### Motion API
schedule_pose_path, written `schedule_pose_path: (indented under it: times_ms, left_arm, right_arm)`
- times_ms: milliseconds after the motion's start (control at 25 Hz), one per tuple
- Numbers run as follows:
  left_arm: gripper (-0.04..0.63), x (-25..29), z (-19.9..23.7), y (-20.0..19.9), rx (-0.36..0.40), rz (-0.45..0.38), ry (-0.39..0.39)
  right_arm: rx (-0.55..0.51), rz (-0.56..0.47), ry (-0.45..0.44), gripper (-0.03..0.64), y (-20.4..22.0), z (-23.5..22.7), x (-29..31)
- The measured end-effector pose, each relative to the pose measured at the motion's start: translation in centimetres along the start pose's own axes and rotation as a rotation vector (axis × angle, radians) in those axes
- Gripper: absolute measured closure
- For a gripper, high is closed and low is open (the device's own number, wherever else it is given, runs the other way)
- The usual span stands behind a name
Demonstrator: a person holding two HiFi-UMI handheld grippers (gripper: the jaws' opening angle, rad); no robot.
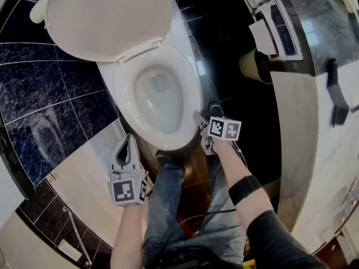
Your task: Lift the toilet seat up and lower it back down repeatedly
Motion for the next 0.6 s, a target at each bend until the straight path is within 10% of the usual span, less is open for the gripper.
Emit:
schedule_pose_path:
  times_ms: [600]
  left_arm:
    - [0.595, 0.1, -0.7, 0.9, -0.016, 0.023, 0.018]
  right_arm:
    - [0.043, 0.029, -0.027, 0.486, -0.3, 1.3, -1.7]
Point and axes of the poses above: the fingertips, and each gripper's own axes: x forward along the fingers, z to its left, y out of its underside, the point moved 6 cm from there along -x, backward along the fingers, and after that the axes turned 13 degrees about z, right-handed, at the moved point
